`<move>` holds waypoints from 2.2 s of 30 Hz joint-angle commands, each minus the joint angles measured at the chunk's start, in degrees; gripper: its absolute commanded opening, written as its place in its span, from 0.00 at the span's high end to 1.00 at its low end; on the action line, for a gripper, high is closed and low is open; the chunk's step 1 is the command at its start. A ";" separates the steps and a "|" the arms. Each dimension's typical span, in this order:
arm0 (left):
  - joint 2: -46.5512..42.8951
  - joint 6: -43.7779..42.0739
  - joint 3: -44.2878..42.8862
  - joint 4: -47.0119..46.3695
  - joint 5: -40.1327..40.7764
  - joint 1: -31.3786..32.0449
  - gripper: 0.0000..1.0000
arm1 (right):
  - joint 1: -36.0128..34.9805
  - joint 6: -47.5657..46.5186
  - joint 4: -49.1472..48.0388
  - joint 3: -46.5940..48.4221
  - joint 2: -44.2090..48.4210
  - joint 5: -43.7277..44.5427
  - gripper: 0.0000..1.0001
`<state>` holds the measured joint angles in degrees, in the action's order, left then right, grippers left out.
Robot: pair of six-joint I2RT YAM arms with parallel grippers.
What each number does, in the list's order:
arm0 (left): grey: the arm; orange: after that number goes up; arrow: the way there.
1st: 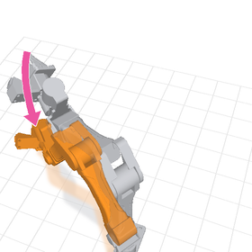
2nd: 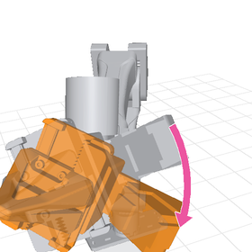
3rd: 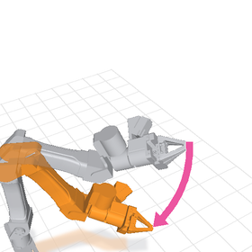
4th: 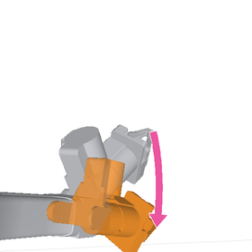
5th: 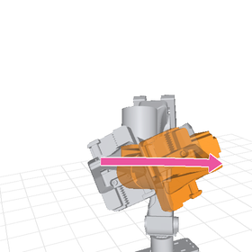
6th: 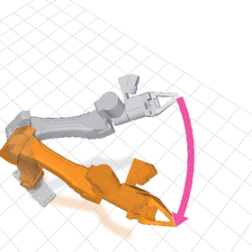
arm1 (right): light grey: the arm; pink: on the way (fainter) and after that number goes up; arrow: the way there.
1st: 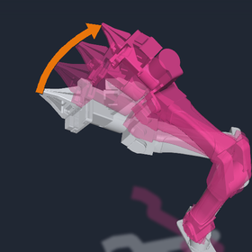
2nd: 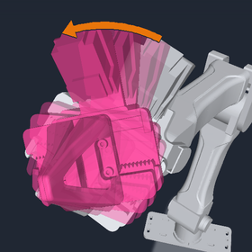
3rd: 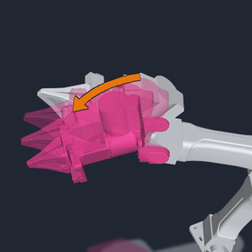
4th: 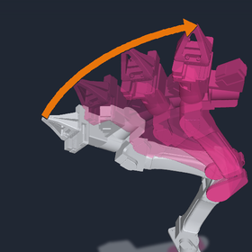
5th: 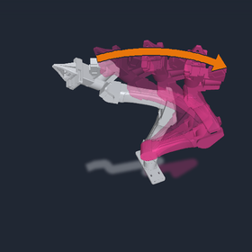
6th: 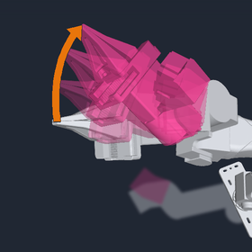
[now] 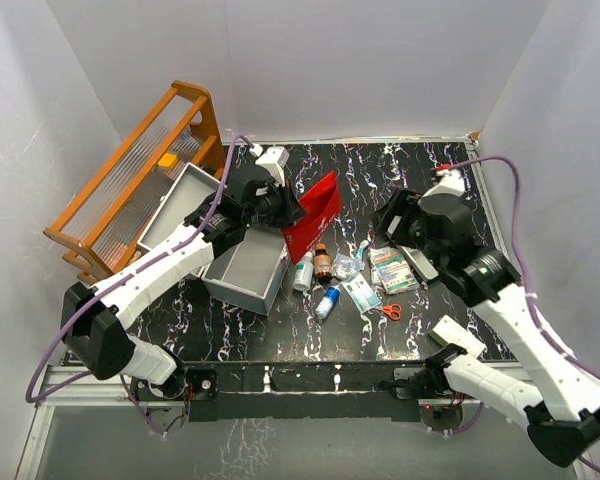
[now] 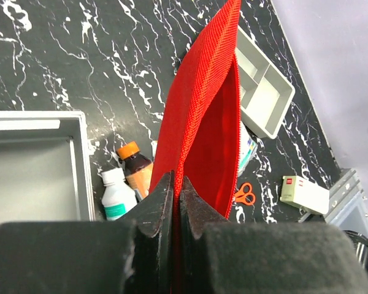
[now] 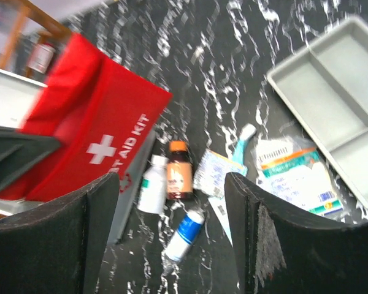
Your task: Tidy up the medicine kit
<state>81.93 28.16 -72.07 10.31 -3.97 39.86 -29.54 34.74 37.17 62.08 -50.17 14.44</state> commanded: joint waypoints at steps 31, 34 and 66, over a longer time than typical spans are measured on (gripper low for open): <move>-5.42 -2.41 7.67 -7.85 -1.65 -0.04 1.00 | 0.42 20.27 -24.65 -21.13 -30.63 -6.07 0.56; -5.14 -2.77 7.04 -8.61 -3.62 -0.04 1.00 | 0.67 19.48 -24.87 -20.12 -32.17 -6.35 0.57; -3.80 -2.82 6.11 -7.60 -3.37 -0.04 1.00 | 1.57 22.53 -20.10 -20.16 -25.33 0.88 1.00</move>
<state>78.59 24.64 -64.62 3.14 -7.49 39.86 -28.23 55.94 16.97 42.41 -80.38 11.75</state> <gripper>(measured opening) 0.018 0.009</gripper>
